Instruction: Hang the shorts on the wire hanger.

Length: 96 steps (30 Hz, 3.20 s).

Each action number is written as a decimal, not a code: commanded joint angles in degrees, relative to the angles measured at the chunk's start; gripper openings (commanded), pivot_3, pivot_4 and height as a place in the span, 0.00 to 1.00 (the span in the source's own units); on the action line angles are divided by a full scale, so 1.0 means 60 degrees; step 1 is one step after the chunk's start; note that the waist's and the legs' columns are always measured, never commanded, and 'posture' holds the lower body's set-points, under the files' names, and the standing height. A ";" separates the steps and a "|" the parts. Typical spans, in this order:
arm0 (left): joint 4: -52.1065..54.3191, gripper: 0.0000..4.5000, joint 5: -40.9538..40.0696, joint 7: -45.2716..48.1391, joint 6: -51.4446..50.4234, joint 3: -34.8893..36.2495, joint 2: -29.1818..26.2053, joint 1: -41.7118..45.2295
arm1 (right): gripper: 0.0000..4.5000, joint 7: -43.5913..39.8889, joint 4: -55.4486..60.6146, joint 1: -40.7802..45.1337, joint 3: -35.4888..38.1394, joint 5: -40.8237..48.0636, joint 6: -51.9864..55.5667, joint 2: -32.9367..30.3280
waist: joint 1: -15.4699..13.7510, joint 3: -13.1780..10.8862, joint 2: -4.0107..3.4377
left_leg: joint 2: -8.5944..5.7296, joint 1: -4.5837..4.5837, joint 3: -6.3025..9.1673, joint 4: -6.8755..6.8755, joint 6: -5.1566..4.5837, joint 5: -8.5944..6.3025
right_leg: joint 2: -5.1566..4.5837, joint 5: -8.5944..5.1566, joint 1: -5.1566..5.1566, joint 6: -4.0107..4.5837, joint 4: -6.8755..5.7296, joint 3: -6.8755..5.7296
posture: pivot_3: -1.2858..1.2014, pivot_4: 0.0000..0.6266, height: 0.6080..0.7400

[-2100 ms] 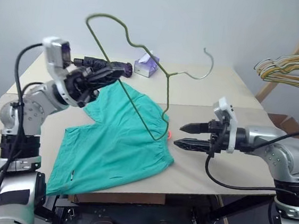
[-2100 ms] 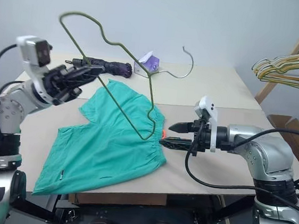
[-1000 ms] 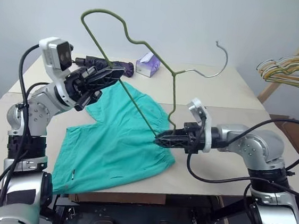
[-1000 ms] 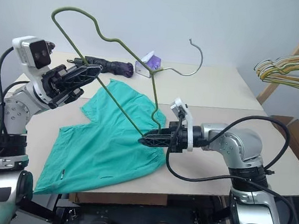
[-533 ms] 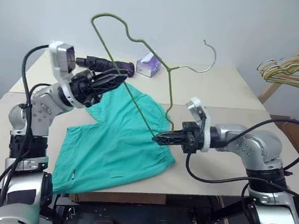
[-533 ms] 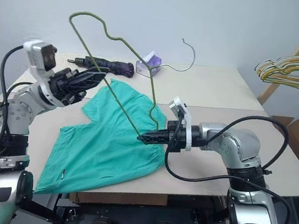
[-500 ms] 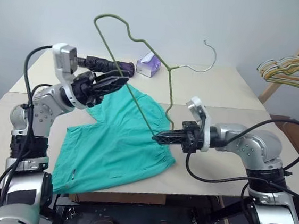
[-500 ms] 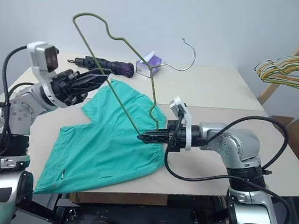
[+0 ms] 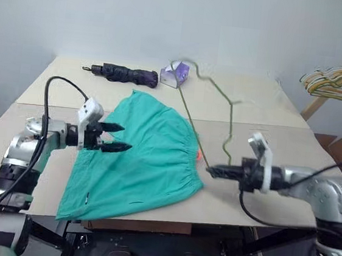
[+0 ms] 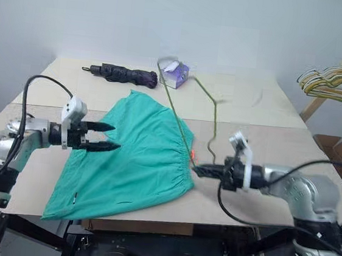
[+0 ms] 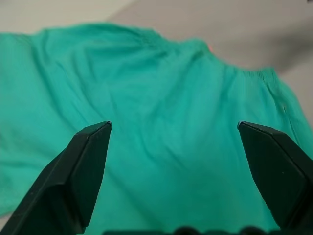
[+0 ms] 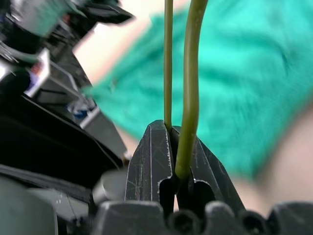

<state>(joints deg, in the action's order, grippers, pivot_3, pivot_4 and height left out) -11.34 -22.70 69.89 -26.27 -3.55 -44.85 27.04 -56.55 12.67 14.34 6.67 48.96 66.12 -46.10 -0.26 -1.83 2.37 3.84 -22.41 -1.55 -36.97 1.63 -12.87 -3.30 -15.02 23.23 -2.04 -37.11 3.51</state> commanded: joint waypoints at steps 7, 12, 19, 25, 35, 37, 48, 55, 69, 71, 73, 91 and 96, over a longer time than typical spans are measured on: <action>0.1539 0.99 -0.0015 0.0082 -0.0069 0.0105 -0.0085 -0.0240 | 0.00 -0.1725 -0.2320 -0.0018 -0.1497 -0.0724 0.1096 -0.2431 | 0.0198 -0.0003 -0.0002 | 0.0003 0.0059 -0.0005 -0.0005 0.0000 0.0001 | 0.0004 -0.0020 -0.0046 -0.0036 -0.0001 0.0013 | 0.53 0.00 1.00; 0.1646 0.99 0.0088 0.0104 -0.0084 0.0022 -0.0129 -0.0266 | 0.00 -0.2709 -0.3750 0.0920 -0.2851 -0.1123 0.1481 -0.2472 | 0.0278 -0.0007 -0.0010 | 0.0003 0.0044 -0.0008 -0.0003 -0.0002 0.0000 | 0.0010 -0.0001 -0.0027 -0.0006 -0.0003 0.0026 | 0.53 0.00 1.00; 0.1671 0.99 0.0122 0.0102 -0.0079 0.0023 -0.0065 -0.0325 | 0.00 -0.3390 -0.5007 0.1943 -0.3938 -0.1802 0.1303 -0.1861 | 0.0164 -0.0006 -0.0009 | 0.0002 0.0037 -0.0007 -0.0005 -0.0002 0.0000 | 0.0010 -0.0001 -0.0023 -0.0007 -0.0004 0.0022 | 0.54 0.00 1.00; 0.1885 0.99 0.0066 0.0091 -0.0074 0.0146 -0.0104 -0.0531 | 0.00 -0.3587 -0.5177 0.2262 -0.3998 -0.1930 0.1340 -0.1466 | 0.0142 -0.0006 -0.0009 | 0.0002 0.0033 -0.0007 -0.0006 -0.0002 0.0000 | 0.0010 0.0002 -0.0020 -0.0004 -0.0005 0.0021 | 0.54 0.00 1.00; 0.1963 0.99 0.0111 -0.0023 0.0019 0.0127 0.0004 -0.0604 | 0.00 -0.4851 -0.3856 0.1928 -0.4244 -0.2056 0.0253 -0.1889 | 0.0055 -0.0006 -0.0010 | 0.0003 0.0033 -0.0007 -0.0007 -0.0002 0.0000 | 0.0012 0.0001 -0.0018 -0.0005 -0.0007 0.0020 | 0.55 0.00 1.00; 0.1943 0.99 0.0158 -0.0052 0.0059 0.0093 0.0031 -0.0584 | 0.00 -0.4968 -0.3892 0.2138 -0.4516 -0.2227 0.0260 -0.1856 | 0.0021 -0.0006 -0.0009 | 0.0003 0.0033 -0.0007 -0.0008 -0.0002 0.0000 | 0.0012 0.0001 -0.0019 -0.0006 -0.0006 0.0020 | 0.55 0.00 1.00; 0.2118 0.99 0.0236 -0.0307 0.0151 0.0076 0.0145 -0.0868 | 0.00 -0.5402 -0.6124 0.4058 -0.5627 -0.3676 -0.0227 -0.1221 | -0.0098 -0.0006 -0.0010 | 0.0002 0.0030 -0.0008 -0.0014 -0.0002 0.0000 | 0.0012 0.0004 -0.0016 -0.0003 -0.0011 0.0020 | 0.56 0.00 1.00; 0.2097 0.99 0.0346 -0.0416 0.0175 0.0010 0.0259 -0.0799 | 0.00 -0.5991 -0.7284 0.5497 -0.6761 -0.4264 -0.0513 -0.0551 | -0.0122 -0.0007 -0.0014 | 0.0002 0.0028 -0.0008 -0.0021 -0.0002 0.0000 | 0.0012 0.0005 -0.0012 0.0000 -0.0016 0.0019 | 0.56 0.00 1.00; 0.2150 0.99 0.0485 -0.0657 0.0233 0.0010 0.0402 -0.0891 | 0.00 -0.5745 -1.2400 0.7900 -0.7173 -0.5955 -0.2719 0.1695 | -0.0232 -0.0006 -0.0016 | 0.0002 0.0021 -0.0007 -0.0023 -0.0002 0.0000 | 0.0013 0.0006 -0.0006 0.0002 -0.0026 0.0016 | 0.57 0.00 1.00; 0.2199 0.99 0.0473 -0.0678 0.0217 0.0011 0.0419 -0.0913 | 0.00 -0.5480 -1.2877 0.8142 -0.6776 -0.5956 -0.2819 0.1861 | -0.0235 -0.0006 -0.0017 | 0.0002 0.0023 -0.0008 -0.0025 -0.0001 0.0000 | 0.0013 0.0007 -0.0004 0.0002 -0.0032 0.0017 | 0.57 0.00 1.00; 0.2233 0.99 0.0457 -0.0700 0.0209 0.0028 0.0425 -0.0943 | 0.00 -0.5413 -1.3154 0.8288 -0.6495 -0.6010 -0.2969 0.1924 | -0.0256 -0.0006 -0.0017 | 0.0002 0.0022 -0.0007 -0.0026 -0.0001 0.0000 | 0.0013 0.0007 -0.0003 0.0002 -0.0038 0.0017 | 0.57 0.00 1.00; 0.0828 0.99 -0.2423 0.1275 -0.0473 0.2775 -0.0868 0.2018 | 0.00 -0.3524 -0.6901 0.4810 -0.3994 -0.6370 -0.8622 0.2245 | -0.0288 -0.0008 -0.0018 | 0.0004 0.0020 -0.0005 -0.0035 0.0000 0.0000 | 0.0014 0.0001 0.0010 -0.0005 -0.0072 0.0014 | 0.56 0.00 1.00; -0.0981 0.99 -0.0762 0.1930 0.0873 0.1603 -0.1378 0.3452 | 0.00 -0.3032 -0.6166 0.4622 -0.4185 -0.6965 -0.9189 0.2456 | -0.0179 -0.0011 -0.0027 | -0.0003 0.0025 -0.0003 -0.0035 0.0001 0.0001 | 0.0011 0.0000 0.0003 -0.0006 -0.0070 0.0014 | 0.56 0.00 1.00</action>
<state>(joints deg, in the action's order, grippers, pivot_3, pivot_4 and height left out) -13.65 -31.20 79.77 -24.43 9.16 -52.62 46.15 -75.67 -27.61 40.92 -19.48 7.83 12.82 -31.26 -1.33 -1.90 2.21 3.82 -22.23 -1.57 -37.17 1.64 -12.87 -3.22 -15.02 23.23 -2.07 -37.54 3.59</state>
